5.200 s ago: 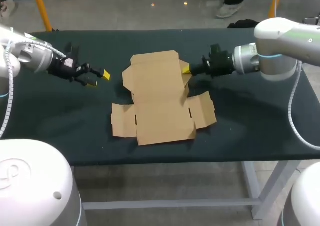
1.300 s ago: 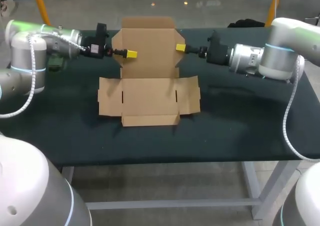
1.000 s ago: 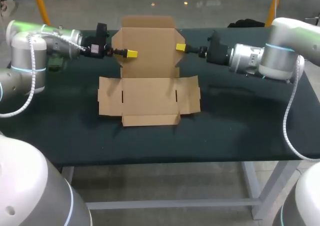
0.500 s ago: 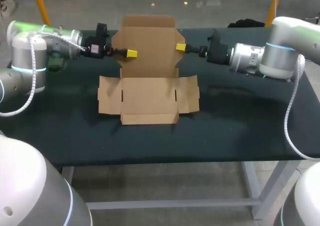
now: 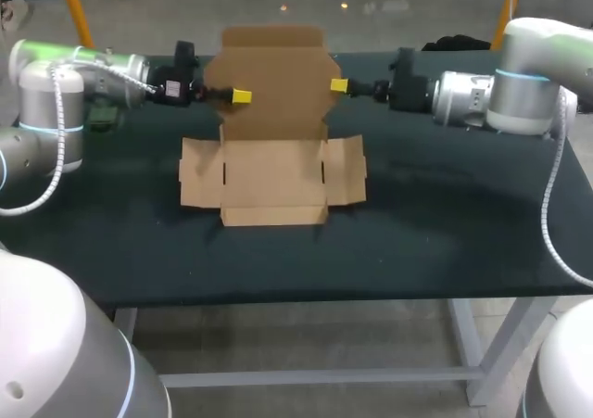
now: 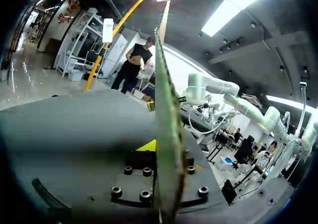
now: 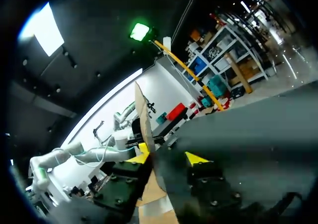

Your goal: Assemble the packaging by folding the flat box into shape, placing the metal phone stand inside, and closing the box properly

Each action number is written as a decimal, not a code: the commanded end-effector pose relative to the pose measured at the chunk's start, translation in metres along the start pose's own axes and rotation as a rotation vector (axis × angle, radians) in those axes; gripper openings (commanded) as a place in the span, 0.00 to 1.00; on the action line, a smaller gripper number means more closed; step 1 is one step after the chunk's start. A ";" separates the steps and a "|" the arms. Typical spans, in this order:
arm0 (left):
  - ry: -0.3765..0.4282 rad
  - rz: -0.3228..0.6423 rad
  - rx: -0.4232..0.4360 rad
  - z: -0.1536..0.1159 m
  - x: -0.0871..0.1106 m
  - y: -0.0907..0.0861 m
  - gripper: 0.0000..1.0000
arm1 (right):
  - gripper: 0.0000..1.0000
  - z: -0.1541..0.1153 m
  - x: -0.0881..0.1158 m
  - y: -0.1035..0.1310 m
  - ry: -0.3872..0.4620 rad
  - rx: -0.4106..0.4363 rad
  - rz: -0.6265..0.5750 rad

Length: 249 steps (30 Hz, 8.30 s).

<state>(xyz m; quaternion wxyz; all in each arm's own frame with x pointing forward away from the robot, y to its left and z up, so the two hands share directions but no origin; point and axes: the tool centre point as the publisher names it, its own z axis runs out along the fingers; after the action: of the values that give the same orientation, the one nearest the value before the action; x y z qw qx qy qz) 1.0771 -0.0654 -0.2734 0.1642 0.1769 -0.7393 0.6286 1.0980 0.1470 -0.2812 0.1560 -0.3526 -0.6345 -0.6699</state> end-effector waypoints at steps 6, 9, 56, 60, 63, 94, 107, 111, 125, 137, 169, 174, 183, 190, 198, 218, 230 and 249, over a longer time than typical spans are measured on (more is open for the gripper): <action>-0.009 0.001 0.011 -0.001 -0.008 -0.007 0.00 | 0.39 -0.037 0.031 -0.005 -0.137 0.033 -0.042; -0.015 0.004 0.020 -0.002 -0.009 -0.011 0.00 | 0.31 -0.049 0.037 -0.008 -0.165 0.045 -0.065; -0.033 0.070 0.020 0.011 -0.005 -0.042 0.00 | 0.00 -0.119 0.073 -0.055 -0.392 0.106 -0.325; -0.039 0.102 0.019 0.014 0.001 -0.051 0.00 | 0.00 -0.126 0.087 -0.056 -0.409 0.106 -0.418; -0.038 0.122 0.019 0.017 0.006 -0.056 0.00 | 0.00 -0.131 0.095 -0.060 -0.418 0.107 -0.450; -0.072 0.191 0.032 0.033 0.042 -0.079 0.00 | 0.00 -0.089 0.094 -0.131 -0.418 0.111 -0.591; -0.052 0.167 0.030 0.035 0.053 -0.086 0.00 | 0.00 -0.064 0.082 -0.145 -0.482 0.160 -0.589; -0.040 0.164 0.027 0.035 0.057 -0.089 0.00 | 0.00 -0.059 0.081 -0.148 -0.490 0.167 -0.593; 0.013 0.083 0.028 0.033 0.063 -0.094 0.00 | 0.00 -0.052 0.082 -0.152 -0.515 0.117 -0.585; -0.061 0.113 0.013 0.039 0.081 -0.088 0.00 | 0.00 -0.055 0.101 -0.158 -0.531 0.099 -0.634; -0.076 0.207 0.038 0.049 0.108 -0.063 0.00 | 0.00 -0.085 0.122 -0.178 -0.537 0.066 -0.640; -0.059 0.241 0.036 0.047 0.100 -0.058 0.00 | 0.00 -0.083 0.120 -0.180 -0.536 0.075 -0.630; -0.015 0.285 0.037 0.047 0.096 -0.053 0.00 | 0.00 -0.070 0.116 -0.182 -0.538 0.082 -0.625; -0.007 0.288 0.023 0.051 0.094 -0.048 0.00 | 0.00 -0.056 0.109 -0.186 -0.533 0.099 -0.606; 0.031 0.309 0.014 0.049 0.095 -0.045 0.00 | 0.00 -0.043 0.104 -0.190 -0.531 0.109 -0.594; 0.047 0.277 -0.005 0.047 0.085 -0.043 0.00 | 0.00 -0.026 0.085 -0.190 -0.598 0.086 -0.522; 0.047 0.277 -0.005 0.047 0.085 -0.043 0.00 | 0.00 0.004 0.072 -0.199 -0.613 0.068 -0.527; 0.047 0.277 -0.005 0.047 0.085 -0.043 0.00 | 0.00 0.023 0.045 -0.216 -0.674 0.067 -0.499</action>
<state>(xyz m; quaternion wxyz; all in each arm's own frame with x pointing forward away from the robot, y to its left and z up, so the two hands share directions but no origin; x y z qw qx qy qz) 1.0203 -0.1242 -0.2028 0.0910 0.0601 -0.7535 0.6483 0.9289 0.2033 -0.4066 -0.1915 -0.3653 -0.7456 -0.5234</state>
